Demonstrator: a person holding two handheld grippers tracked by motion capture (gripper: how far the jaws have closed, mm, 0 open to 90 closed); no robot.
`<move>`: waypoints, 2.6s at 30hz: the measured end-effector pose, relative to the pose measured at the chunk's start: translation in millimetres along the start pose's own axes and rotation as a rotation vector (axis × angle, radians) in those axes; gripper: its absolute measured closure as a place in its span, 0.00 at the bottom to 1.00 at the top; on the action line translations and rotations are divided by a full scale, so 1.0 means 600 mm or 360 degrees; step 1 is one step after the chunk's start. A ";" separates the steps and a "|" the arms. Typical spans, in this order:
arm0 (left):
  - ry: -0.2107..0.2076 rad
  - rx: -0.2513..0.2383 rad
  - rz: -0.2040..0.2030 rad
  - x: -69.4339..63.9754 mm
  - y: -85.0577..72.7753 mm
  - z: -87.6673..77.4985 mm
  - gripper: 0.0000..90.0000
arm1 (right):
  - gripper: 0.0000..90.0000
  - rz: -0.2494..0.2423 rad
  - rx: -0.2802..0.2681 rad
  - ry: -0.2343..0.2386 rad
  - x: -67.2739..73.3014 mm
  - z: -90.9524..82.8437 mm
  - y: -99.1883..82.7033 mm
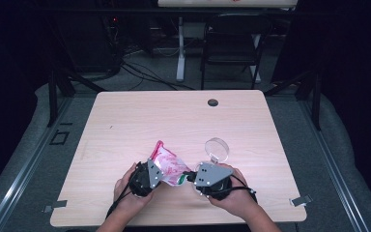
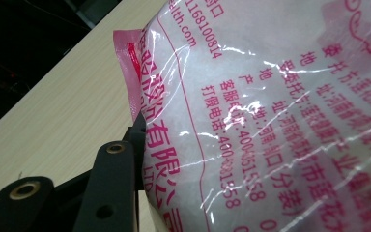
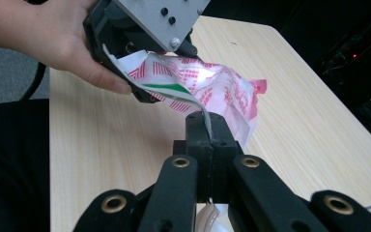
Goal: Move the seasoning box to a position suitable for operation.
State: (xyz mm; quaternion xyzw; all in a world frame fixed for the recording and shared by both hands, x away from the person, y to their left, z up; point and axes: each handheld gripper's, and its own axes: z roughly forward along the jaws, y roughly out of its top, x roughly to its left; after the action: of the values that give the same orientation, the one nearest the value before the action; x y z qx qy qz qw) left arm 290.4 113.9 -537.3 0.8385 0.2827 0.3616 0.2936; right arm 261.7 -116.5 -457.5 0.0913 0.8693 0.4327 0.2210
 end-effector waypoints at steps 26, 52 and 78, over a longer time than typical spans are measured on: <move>0.0158 -0.0030 0.0231 0.007 0.047 -0.002 0.63 | 1.00 0.0138 -0.0057 -0.0033 -0.027 -0.023 -0.012; 0.0223 -0.0014 0.0393 0.003 0.073 0.005 0.63 | 1.00 0.0215 -0.0033 -0.0070 -0.046 -0.032 -0.030; 0.0258 -0.0014 0.0541 0.000 0.087 0.000 0.63 | 1.00 0.0244 -0.0041 -0.0079 -0.054 -0.041 -0.034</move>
State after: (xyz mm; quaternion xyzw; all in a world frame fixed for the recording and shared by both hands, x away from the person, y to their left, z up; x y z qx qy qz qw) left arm 304.0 78.9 -501.1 0.8410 0.1582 0.4736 0.2082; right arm 279.7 -157.7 -451.2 0.1653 0.8484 0.4571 0.2098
